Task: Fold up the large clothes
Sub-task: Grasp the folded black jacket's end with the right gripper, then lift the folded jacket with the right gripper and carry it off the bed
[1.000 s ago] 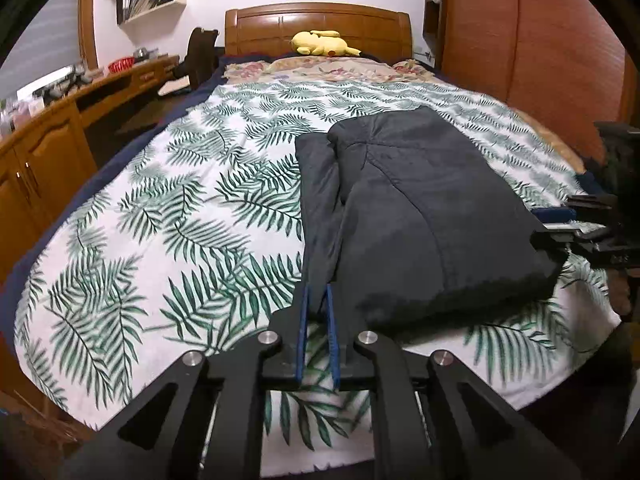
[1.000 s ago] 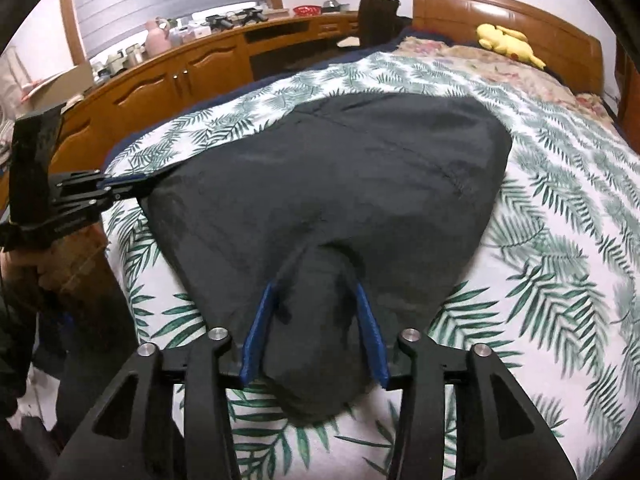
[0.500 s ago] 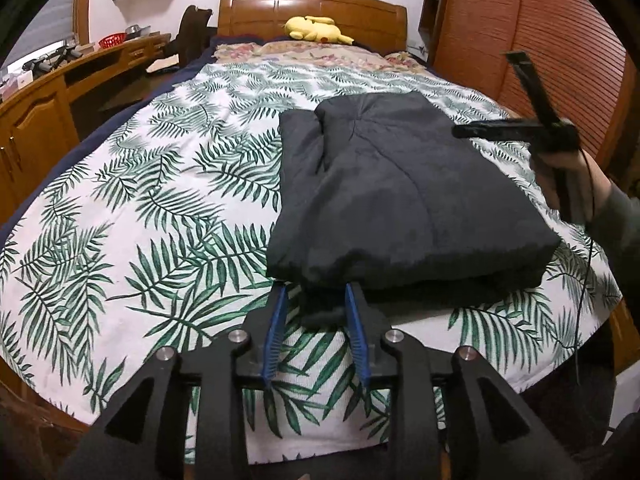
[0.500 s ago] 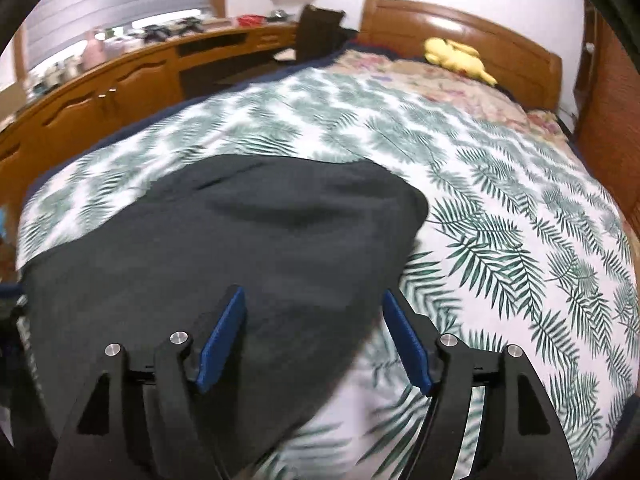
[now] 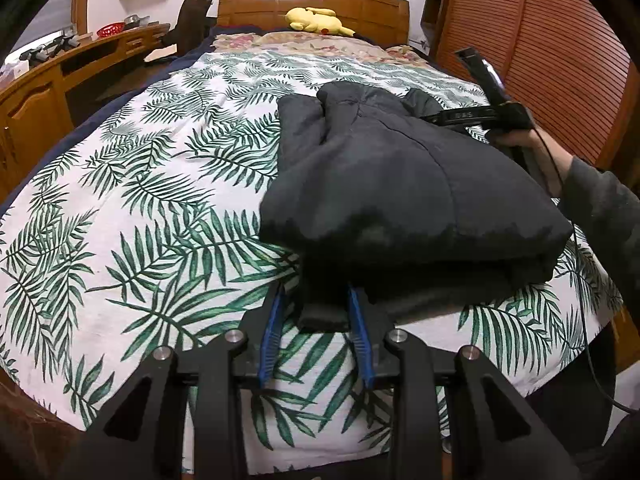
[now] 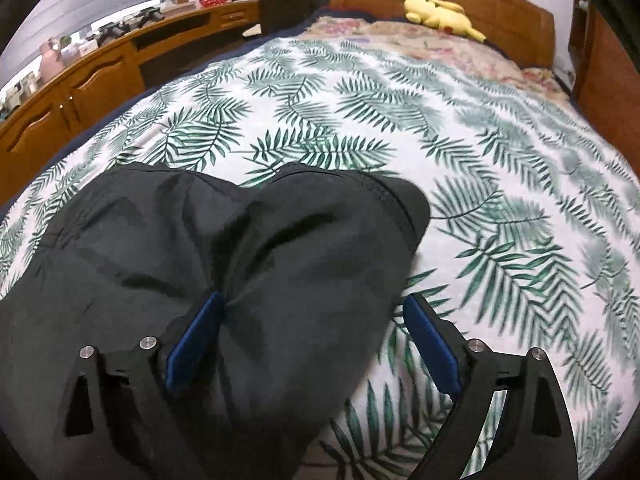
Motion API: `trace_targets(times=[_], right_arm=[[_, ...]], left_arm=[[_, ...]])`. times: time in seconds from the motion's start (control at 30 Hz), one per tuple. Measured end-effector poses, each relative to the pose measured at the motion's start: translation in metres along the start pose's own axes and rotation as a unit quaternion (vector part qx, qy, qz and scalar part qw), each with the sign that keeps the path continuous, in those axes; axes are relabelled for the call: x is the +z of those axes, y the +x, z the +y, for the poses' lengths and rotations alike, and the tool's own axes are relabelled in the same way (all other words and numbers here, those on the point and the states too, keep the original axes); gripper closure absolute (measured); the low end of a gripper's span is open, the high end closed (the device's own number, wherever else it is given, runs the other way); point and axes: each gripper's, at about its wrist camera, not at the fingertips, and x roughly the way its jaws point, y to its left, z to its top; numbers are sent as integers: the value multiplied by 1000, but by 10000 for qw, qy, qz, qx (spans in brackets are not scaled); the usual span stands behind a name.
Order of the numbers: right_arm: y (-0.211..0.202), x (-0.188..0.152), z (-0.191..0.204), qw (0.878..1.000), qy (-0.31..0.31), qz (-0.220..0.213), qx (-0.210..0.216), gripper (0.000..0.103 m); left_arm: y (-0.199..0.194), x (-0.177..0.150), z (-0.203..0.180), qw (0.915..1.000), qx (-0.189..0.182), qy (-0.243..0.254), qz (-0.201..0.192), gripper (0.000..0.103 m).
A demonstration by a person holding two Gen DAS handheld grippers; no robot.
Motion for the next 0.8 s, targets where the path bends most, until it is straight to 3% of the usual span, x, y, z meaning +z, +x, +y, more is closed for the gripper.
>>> trace_targets(times=[0.33,0.8], right_arm=[[14,-7,-6,9986,316,150,385,10],[19,-15,-4,9982,351,134,478,10]], left_arm=[[3,-2,1,9997,-158,-187,16,72],[7,-2,1,9996,-197,-210,-60,71]])
